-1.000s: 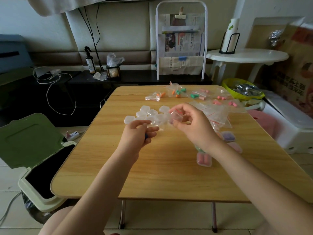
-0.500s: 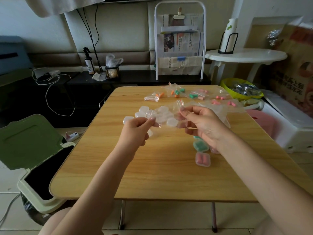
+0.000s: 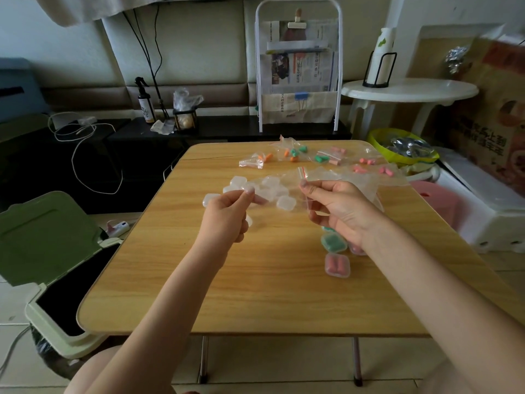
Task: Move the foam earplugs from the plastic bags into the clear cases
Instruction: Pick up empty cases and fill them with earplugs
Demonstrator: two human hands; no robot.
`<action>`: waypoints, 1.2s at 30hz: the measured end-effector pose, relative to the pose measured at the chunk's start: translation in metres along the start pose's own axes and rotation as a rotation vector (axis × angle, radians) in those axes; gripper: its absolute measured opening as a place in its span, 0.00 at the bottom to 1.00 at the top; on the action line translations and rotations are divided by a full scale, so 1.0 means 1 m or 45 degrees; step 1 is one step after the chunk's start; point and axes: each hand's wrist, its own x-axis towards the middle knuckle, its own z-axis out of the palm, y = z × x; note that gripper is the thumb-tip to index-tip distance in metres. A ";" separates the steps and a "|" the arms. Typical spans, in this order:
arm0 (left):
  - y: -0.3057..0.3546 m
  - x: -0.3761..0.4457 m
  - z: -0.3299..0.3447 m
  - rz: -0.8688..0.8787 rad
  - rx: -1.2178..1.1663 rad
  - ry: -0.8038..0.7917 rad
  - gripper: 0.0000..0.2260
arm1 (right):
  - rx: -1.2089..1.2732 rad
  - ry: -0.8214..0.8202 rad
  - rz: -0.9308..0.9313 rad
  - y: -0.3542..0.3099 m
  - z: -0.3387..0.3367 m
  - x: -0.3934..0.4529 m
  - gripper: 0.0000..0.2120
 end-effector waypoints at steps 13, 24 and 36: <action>-0.001 -0.001 -0.003 0.034 0.027 -0.002 0.13 | -0.209 0.059 -0.188 0.005 0.003 0.002 0.05; 0.001 -0.001 -0.006 0.055 -0.043 0.059 0.12 | 0.057 -0.163 0.149 0.004 0.001 0.002 0.19; 0.001 0.000 -0.010 0.055 -0.032 0.161 0.11 | 0.005 -0.165 0.138 0.005 -0.002 0.004 0.11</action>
